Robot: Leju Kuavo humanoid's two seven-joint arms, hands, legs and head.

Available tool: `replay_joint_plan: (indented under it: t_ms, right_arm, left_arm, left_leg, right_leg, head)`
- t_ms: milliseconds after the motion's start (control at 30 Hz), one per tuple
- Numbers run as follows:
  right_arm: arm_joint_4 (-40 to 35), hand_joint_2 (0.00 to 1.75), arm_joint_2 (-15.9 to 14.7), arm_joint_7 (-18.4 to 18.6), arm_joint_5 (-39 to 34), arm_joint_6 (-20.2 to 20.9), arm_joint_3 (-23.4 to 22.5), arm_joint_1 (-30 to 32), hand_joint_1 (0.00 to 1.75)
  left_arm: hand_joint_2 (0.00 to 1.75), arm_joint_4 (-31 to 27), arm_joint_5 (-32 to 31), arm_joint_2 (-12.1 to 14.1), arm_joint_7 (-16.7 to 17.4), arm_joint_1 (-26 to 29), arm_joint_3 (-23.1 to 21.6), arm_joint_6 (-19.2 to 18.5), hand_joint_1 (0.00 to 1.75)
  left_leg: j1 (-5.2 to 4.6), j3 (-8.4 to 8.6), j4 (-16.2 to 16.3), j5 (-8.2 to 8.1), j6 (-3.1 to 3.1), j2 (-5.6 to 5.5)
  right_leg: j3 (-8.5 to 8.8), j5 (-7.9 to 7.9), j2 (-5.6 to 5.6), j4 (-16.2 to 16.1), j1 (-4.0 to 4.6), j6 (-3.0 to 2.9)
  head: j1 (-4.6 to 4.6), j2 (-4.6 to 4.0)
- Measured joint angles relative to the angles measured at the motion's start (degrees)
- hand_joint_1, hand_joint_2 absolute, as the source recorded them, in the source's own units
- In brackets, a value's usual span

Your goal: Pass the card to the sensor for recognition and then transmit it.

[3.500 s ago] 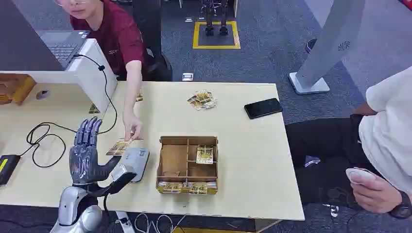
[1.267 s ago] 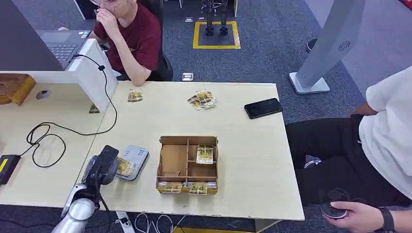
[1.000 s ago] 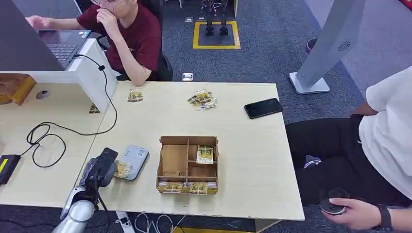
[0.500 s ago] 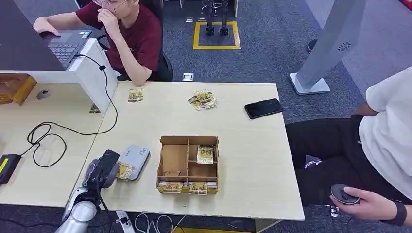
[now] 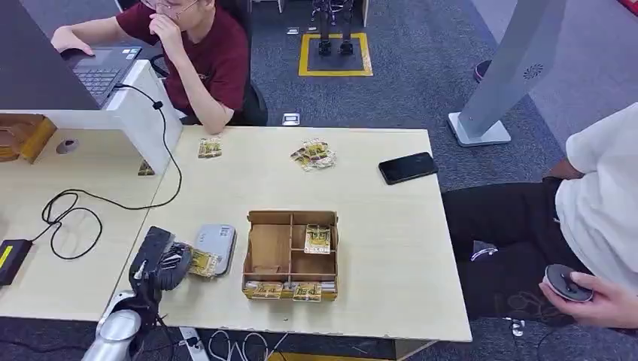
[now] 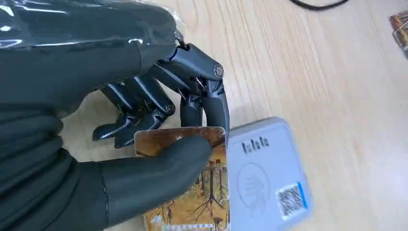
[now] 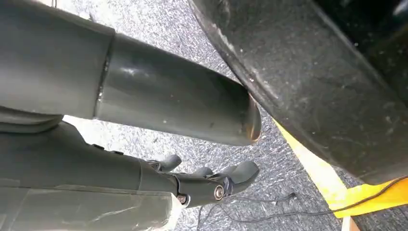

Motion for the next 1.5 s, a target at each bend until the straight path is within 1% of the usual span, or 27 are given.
replay_joint_plan:
  t_ms: [67,167,300,400,600,700,733,800,833,867,900,933,1067,1200,1267,1300,1500]
  right_arm:
    - [-0.11,0.00,-0.04,0.00,-0.02,0.02,0.17,0.04,0.00]
    - [-0.15,0.00,-0.09,0.00,-0.22,0.07,0.24,0.02,0.00]
    - [-0.22,0.00,-0.11,-0.02,-0.26,0.07,0.39,0.02,0.00]
    - [-0.24,0.00,-0.13,-0.02,-0.26,0.07,0.59,0.01,0.00]
    - [-0.28,0.00,-0.15,-0.02,-0.26,0.07,0.63,0.01,0.00]
    - [-0.28,0.00,-0.15,-0.02,-0.26,0.09,0.63,0.01,0.00]
    - [-0.28,0.00,-0.15,-0.04,-0.26,0.09,0.63,0.01,0.00]
    - [-0.28,0.00,-0.15,-0.02,-0.24,0.29,0.68,-0.02,0.00]
    - [-0.28,0.00,-0.15,-0.02,-0.20,0.42,0.70,-0.04,0.00]
    - [-0.28,0.00,-0.15,-0.02,-0.15,0.48,0.74,-0.05,0.00]
    - [-0.28,0.00,-0.15,-0.02,0.04,0.63,0.81,-0.11,0.00]
    - [-0.28,0.00,-0.15,-0.02,0.15,0.74,0.90,-0.21,0.00]
    - [-0.28,0.00,-0.15,-0.02,0.79,1.40,1.31,-0.60,0.00]
    - [-0.28,0.00,-0.24,-0.15,1.33,1.77,1.90,-0.88,0.00]
    - [-0.37,0.00,-0.37,-0.17,1.86,1.88,2.29,-0.98,0.00]
    - [-0.42,0.00,-0.42,-0.17,2.01,1.88,2.34,-1.01,0.00]
    - [-0.44,0.00,-0.55,-0.15,2.05,2.03,2.60,-1.09,0.00]
  left_arm:
    - [1.75,-2.09,3.31,0.59,-0.06,0.16,0.00,-0.08,1.75]
    - [1.75,-5.19,5.17,1.44,-0.07,0.15,0.00,-0.09,1.75]
    - [1.75,-8.10,6.92,2.14,-0.24,-0.30,0.02,1.57,1.75]
    - [1.75,-9.33,7.70,2.60,-0.41,-0.88,0.02,2.58,1.75]
    - [1.75,-10.38,7.92,2.99,-0.52,-1.30,0.00,2.91,1.75]
    - [1.75,-10.62,8.38,3.04,-1.33,-1.35,0.00,3.76,1.75]
    - [1.75,-10.71,7.83,3.04,-1.90,-1.42,0.02,4.62,1.75]
    - [1.75,-10.82,1.74,2.84,-5.63,-1.74,0.00,11.19,1.75]
    - [1.75,-10.90,-3.38,2.64,-7.50,-2.06,0.00,15.65,1.75]
    - [1.75,-11.06,-10.43,2.32,-9.39,-2.48,0.00,20.85,1.75]
    - [1.75,-11.38,-14.81,2.05,-10.61,-2.91,0.00,23.55,1.75]
    - [1.75,-11.82,-18.10,1.83,-11.76,-3.23,0.00,24.88,1.75]
    - [1.75,-14.07,-25.87,1.07,-16.59,-3.59,-0.04,25.44,1.75]
    - [1.75,-15.84,-30.97,0.61,-20.09,-4.20,-0.85,27.24,1.75]
    - [1.75,-16.19,-34.62,0.46,-20.83,-4.54,-1.44,29.00,1.75]
    - [1.75,-16.30,-35.45,0.46,-20.92,-4.64,-1.77,29.42,1.75]
    - [1.75,-16.39,-37.13,0.35,-21.14,-4.99,-3.00,30.16,1.75]
  left_leg:
    - [0.00,-0.01,0.00,0.00,0.00,0.00]
    - [0.00,-0.01,0.00,0.00,0.00,-0.01]
    - [0.00,-0.02,0.00,0.00,0.00,0.00]
    - [0.00,-0.02,0.00,0.00,0.00,0.00]
    - [0.00,-0.02,0.00,0.00,0.00,0.00]
    - [0.00,-0.02,0.00,0.00,0.00,0.00]
    - [0.00,-0.02,0.00,0.00,0.00,0.00]
    - [0.00,-0.02,0.01,0.00,0.00,0.01]
    - [0.00,-0.02,0.01,0.00,0.00,0.01]
    - [0.00,-0.03,0.01,0.00,0.00,0.01]
    - [-0.01,-0.02,0.01,0.00,0.00,0.00]
    - [-0.01,-0.02,0.01,0.00,0.00,-0.01]
    - [-0.01,0.00,0.01,0.00,0.00,0.10]
    - [-0.01,-0.01,0.02,0.00,0.00,0.08]
    - [-0.01,0.00,0.02,0.00,0.00,0.09]
    - [-0.01,-0.01,0.02,0.00,0.00,0.09]
    - [0.00,-0.01,0.01,0.00,0.00,0.08]
  right_leg:
    - [-0.02,0.00,0.00,0.00,0.00,0.00]
    - [-0.03,0.00,0.00,0.00,0.00,0.00]
    - [-0.04,0.00,0.00,0.00,0.00,0.00]
    - [-0.04,0.00,0.00,0.00,0.00,0.00]
    - [-0.04,0.00,0.00,0.00,0.00,0.00]
    - [-0.04,0.00,0.01,0.00,0.00,0.00]
    - [-0.05,0.00,0.01,0.00,0.00,0.00]
    - [-0.07,0.00,0.02,0.00,0.00,0.00]
    - [-0.07,0.00,0.02,0.00,0.00,0.00]
    - [-0.07,0.00,0.01,0.00,0.00,0.00]
    - [-0.05,0.00,0.00,0.00,0.00,0.00]
    - [-0.04,0.00,0.00,0.00,0.00,0.00]
    - [-0.07,0.02,0.11,-0.01,-0.01,0.01]
    - [-0.08,0.02,0.11,-0.01,-0.01,0.01]
    - [-0.08,0.01,0.11,-0.01,-0.01,0.01]
    - [-0.08,0.01,0.11,-0.01,-0.01,0.01]
    - [-0.09,0.01,0.11,0.00,0.00,0.01]
  head:
    - [0.00,0.00]
    - [0.00,0.00]
    - [0.00,0.00]
    - [0.00,0.00]
    - [0.00,0.00]
    - [0.00,0.00]
    - [0.00,0.00]
    - [0.00,0.00]
    - [-0.02,0.00]
    - [-0.02,0.00]
    - [0.00,0.00]
    - [-0.02,0.00]
    - [0.00,0.00]
    - [0.00,0.00]
    - [0.00,0.00]
    - [-0.02,0.00]
    - [0.00,0.00]
